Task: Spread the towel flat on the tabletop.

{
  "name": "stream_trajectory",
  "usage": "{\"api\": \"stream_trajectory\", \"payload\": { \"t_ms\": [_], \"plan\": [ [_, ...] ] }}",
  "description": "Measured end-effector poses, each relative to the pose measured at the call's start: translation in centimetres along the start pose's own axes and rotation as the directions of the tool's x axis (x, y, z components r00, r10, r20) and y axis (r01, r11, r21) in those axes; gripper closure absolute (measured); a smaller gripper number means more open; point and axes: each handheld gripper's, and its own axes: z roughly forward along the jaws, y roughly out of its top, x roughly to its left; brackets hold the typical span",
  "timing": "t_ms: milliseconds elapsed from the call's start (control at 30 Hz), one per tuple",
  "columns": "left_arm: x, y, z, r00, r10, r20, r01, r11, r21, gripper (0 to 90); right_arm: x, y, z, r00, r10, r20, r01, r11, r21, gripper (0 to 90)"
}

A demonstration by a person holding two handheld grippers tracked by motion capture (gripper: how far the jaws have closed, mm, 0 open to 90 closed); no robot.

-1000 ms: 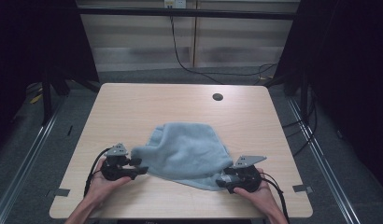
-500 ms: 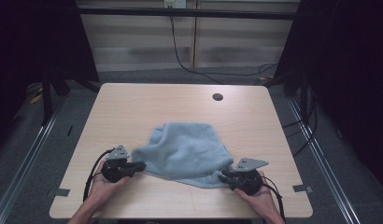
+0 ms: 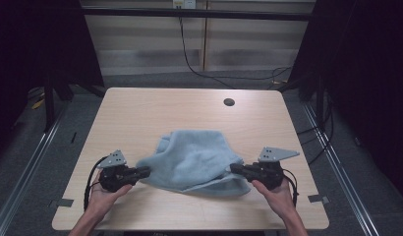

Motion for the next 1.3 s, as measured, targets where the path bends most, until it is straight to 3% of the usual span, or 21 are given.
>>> {"api": "stream_trajectory", "payload": {
  "t_ms": [100, 200, 233, 267, 300, 333, 367, 433, 467, 533, 567, 600, 700, 733, 833, 933, 1000, 1067, 1100, 1200, 1300],
  "plan": [
    [-0.4, 0.2, -0.4, 0.9999, 0.01, 0.005, -0.01, 0.9999, -0.009, 75.9, -0.6, 1.1, 0.8, 0.9996, 0.023, -0.017, -0.024, 0.999, -0.04, 90.0],
    [-1.4, 0.5, -0.5, 0.9968, 0.047, 0.064, -0.046, 0.9988, -0.019, 75.0, -1.7, 2.0, 2.5, 0.9993, 0.036, -0.004, -0.036, 0.999, -0.032, 90.0],
    [-1.6, 0.5, -0.4, 0.9945, 0.059, 0.086, -0.058, 0.9982, -0.012, 74.7, -2.7, 1.9, 3.9, 0.9982, 0.059, 0.008, -0.059, 0.998, -0.005, 90.0],
    [-1.8, 0.4, -0.2, 0.9914, 0.067, 0.113, -0.067, 0.9978, -0.005, 74.7, -2.7, 1.9, 3.9, 0.9982, 0.059, 0.008, -0.059, 0.998, -0.005, 90.0],
    [-1.9, 0.2, 0.2, 0.9894, 0.063, 0.131, -0.065, 0.9978, 0.011, 74.8, -3.7, 1.3, 5.1, 0.9959, 0.086, 0.027, -0.087, 0.996, 0.022, 90.0],
    [-1.8, -0.4, 1.0, 0.9875, 0.067, 0.143, -0.075, 0.9957, 0.054, 74.8, -4.2, 0.9, 5.6, 0.994, 0.106, 0.027, -0.106, 0.994, 0.026, 90.0],
    [-1.8, -0.4, 1.0, 0.9875, 0.067, 0.143, -0.075, 0.9957, 0.054, 74.8, -4.6, 0.5, 6.0, 0.9924, 0.116, 0.042, -0.117, 0.992, 0.037, 90.0],
    [-1.5, -1.0, 1.9, 0.9869, 0.051, 0.153, -0.068, 0.9919, 0.107, 74.2, -5.1, -0.5, 6.6, 0.9899, 0.125, 0.066, -0.13, 0.989, 0.066, 90.0],
    [-1.3, -1.2, 2.3, 0.9895, 0.058, 0.133, -0.075, 0.9886, 0.13, 74.2, -5.1, -0.5, 6.6, 0.9899, 0.125, 0.066, -0.13, 0.989, 0.066, 90.0],
    [-0.7, -1.5, 2.8, 0.9926, 0.029, 0.118, -0.046, 0.9883, 0.145, 66.9, -5.8, -2.2, 7.2, 0.9829, 0.164, 0.083, -0.171, 0.981, 0.087, 90.0],
    [-0.4, -1.5, 3.0, 0.994, 0.022, 0.107, -0.038, 0.9875, 0.153, 66.9, -5.8, -2.2, 7.2, 0.9829, 0.164, 0.083, -0.171, 0.981, 0.087, 90.0],
    [-0.2, -1.3, 3.3, 0.9951, 0.022, 0.096, -0.036, 0.9882, 0.149, 59.5, -6.0, -3.3, 7.5, 0.9806, 0.167, 0.102, -0.18, 0.976, 0.125, 90.0],
    [-0.3, -1.2, 3.4, 0.9962, 0.046, 0.074, -0.057, 0.987, 0.15, 53.2, -6.2, -4.1, 7.3, 0.9749, 0.205, 0.086, -0.214, 0.972, 0.1, 90.0],
    [-0.4, -1.2, 3.6, 0.9963, 0.052, 0.068, -0.062, 0.9865, 0.151, 49.6, -6.0, -4.2, 7.2, 0.9753, 0.2, 0.094, -0.209, 0.973, 0.101, 90.0],
    [-0.4, -1.2, 3.9, 0.9961, 0.073, 0.049, -0.08, 0.9839, 0.16, 50.4, -5.7, -4.0, 7.1, 0.9807, 0.172, 0.094, -0.182, 0.976, 0.116, 90.0],
    [-0.2, -1.3, 3.9, 0.9947, 0.103, -0.004, -0.101, 0.9809, 0.166, 71.7, -5.6, -3.6, 6.4, 0.9832, 0.169, 0.069, -0.177, 0.977, 0.123, 78.5],
    [-0.3, -1.2, 3.8, 0.9934, 0.113, -0.018, -0.108, 0.9783, 0.177, 81.5, -5.4, -3.2, 4.7, 0.9823, 0.181, 0.051, -0.184, 0.98, 0.081, 65.6],
    [-0.3, -1.2, 3.8, 0.9934, 0.113, -0.016, -0.109, 0.9777, 0.18, 83.1, -5.2, -3.2, 4.3, 0.9833, 0.174, 0.052, -0.178, 0.981, 0.08, 63.7],
    [-0.1, -1.2, 3.8, 0.9958, 0.091, -0.007, -0.088, 0.9807, 0.175, 84.9, -4.7, -3.4, 3.2, 0.9846, 0.163, 0.063, -0.168, 0.983, 0.078, 56.8],
    [0.2, -1.2, 3.8, 0.9979, 0.064, 0.004, -0.064, 0.9833, 0.171, 85.4, -4.3, -3.5, 2.4, 0.9859, 0.151, 0.073, -0.156, 0.986, 0.067, 52.3],
    [0.1, -1.2, 3.8, 0.9976, 0.069, -0.002, -0.068, 0.9827, 0.173, 85.7, -3.5, -3.9, 1.2, 0.9874, 0.151, 0.049, -0.153, 0.987, 0.042, 46.5]
  ]
}}
